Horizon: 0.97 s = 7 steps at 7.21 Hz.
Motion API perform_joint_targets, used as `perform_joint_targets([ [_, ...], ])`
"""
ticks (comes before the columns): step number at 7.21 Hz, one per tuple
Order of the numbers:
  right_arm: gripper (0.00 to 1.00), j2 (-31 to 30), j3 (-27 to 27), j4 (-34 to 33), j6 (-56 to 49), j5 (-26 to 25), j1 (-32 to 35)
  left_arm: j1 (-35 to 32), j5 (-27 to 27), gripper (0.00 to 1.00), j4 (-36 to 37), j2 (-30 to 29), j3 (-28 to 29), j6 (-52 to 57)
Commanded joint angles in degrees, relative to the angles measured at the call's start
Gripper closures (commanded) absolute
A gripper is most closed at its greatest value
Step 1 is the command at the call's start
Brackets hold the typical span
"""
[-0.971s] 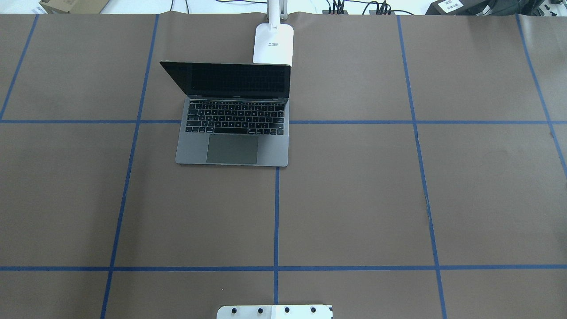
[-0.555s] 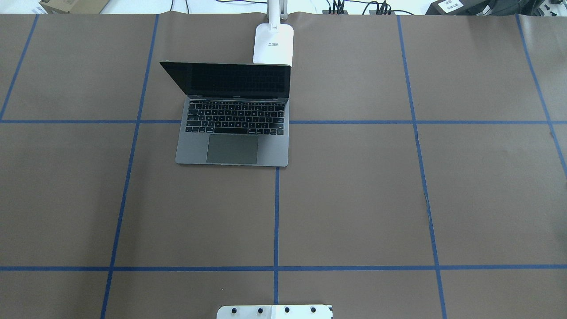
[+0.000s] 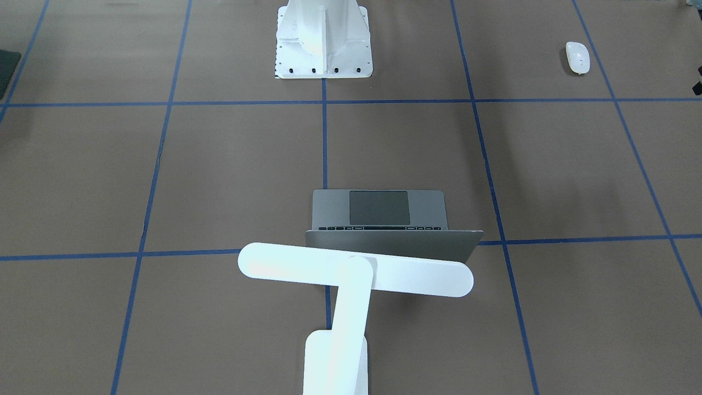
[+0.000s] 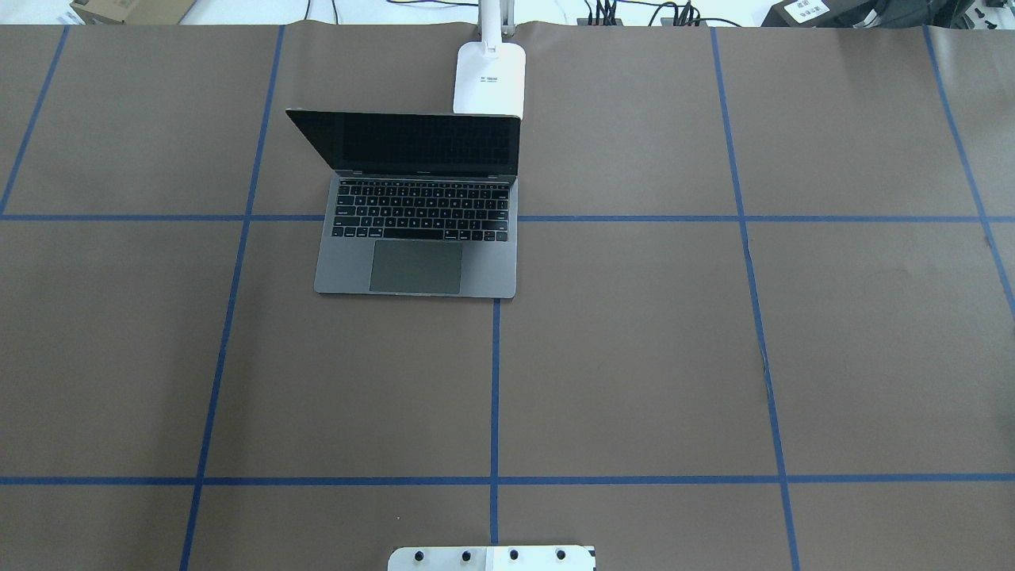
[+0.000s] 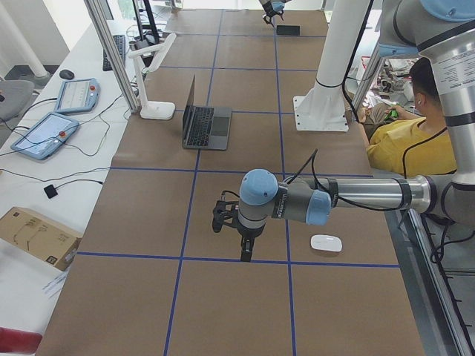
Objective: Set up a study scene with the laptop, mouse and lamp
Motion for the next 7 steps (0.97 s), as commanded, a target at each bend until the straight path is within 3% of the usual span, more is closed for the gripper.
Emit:
perform_joint_targets([
  [1, 0.24, 0.0, -0.6, 0.0, 0.0, -1.6, -0.9, 0.0, 0.0, 0.0, 0.0, 0.0, 0.0, 0.0],
  [5, 0.31, 0.0, -1.1, 0.0, 0.0, -2.4, -2.8, 0.0, 0.0, 0.0, 0.0, 0.0, 0.0, 0.0],
  [6, 0.4, 0.0, -1.1, 0.0, 0.0, -2.3, -3.0, 0.0, 0.0, 0.0, 0.0, 0.0, 0.0, 0.0],
  [7, 0.59, 0.0, -0.9, 0.1, 0.0, -1.8, -3.1, -0.1, 0.0, 0.0, 0.0, 0.0, 0.0, 0.0],
])
